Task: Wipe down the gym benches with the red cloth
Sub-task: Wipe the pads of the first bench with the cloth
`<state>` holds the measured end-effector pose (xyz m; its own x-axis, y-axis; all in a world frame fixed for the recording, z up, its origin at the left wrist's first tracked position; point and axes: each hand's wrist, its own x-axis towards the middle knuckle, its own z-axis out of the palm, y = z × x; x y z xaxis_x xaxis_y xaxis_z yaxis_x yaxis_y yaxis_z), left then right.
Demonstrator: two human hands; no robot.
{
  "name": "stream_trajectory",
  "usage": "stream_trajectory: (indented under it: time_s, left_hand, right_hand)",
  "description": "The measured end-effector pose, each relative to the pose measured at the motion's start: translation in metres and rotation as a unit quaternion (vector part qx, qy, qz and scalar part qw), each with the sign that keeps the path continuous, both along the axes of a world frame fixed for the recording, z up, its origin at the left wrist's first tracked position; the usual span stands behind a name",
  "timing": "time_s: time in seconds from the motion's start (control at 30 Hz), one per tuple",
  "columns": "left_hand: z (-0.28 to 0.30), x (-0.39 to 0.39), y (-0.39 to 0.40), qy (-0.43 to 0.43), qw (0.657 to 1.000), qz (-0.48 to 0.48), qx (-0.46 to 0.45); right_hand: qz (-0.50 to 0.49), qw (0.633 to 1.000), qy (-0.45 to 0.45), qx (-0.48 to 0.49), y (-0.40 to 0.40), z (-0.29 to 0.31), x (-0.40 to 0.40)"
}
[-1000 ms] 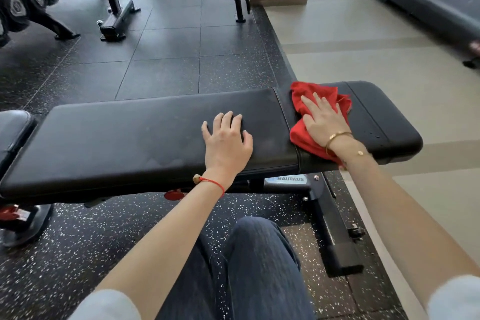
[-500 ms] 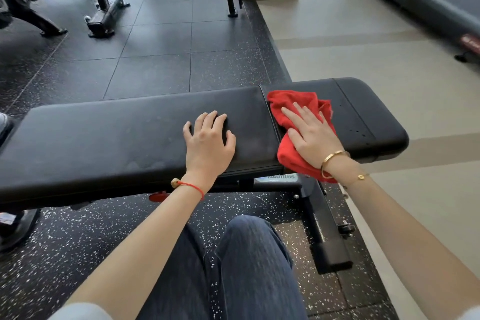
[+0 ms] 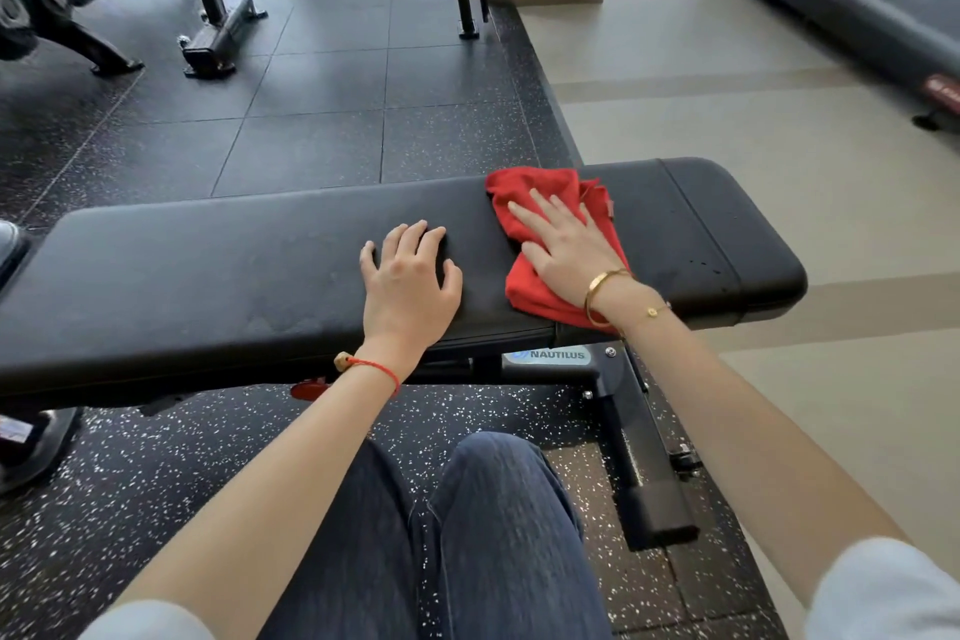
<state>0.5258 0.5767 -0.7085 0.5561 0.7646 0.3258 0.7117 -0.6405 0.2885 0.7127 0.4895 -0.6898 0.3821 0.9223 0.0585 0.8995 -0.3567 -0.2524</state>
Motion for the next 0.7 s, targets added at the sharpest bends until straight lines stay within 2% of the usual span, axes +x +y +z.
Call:
stream_trajectory:
  time_s: [0.1,0.2,0.33,0.4,0.53,0.7]
  left_hand:
    - [0.0,-0.001,0.0,0.0,1.0,-0.004,-0.004]
    - [0.001,-0.001,-0.001,0.007,1.0,-0.007,-0.005]
    - [0.0,0.002,-0.002,0.015,1.0,0.0,-0.004]
    - [0.0,0.003,-0.003,0.017,1.0,0.003,-0.002]
    - [0.001,0.003,-0.002,0.014,1.0,0.002,-0.002]
    - [-0.001,0.0,0.0,0.014,1.0,-0.007,-0.005]
  right_hand:
    - [0.008,1.0,0.0,0.025,-0.036,-0.005,0.003]
    - [-0.033,0.999,0.003,0.019,-0.046,-0.005,0.025]
    - [-0.137,0.99,0.011,-0.023,-0.014,0.002,0.061]
    - [-0.156,0.987,0.017,-0.038,0.013,0.007,0.065]
    - [-0.092,0.995,0.014,-0.04,0.05,0.009,0.032]
    - [-0.02,1.0,0.008,-0.009,0.019,-0.001,-0.012]
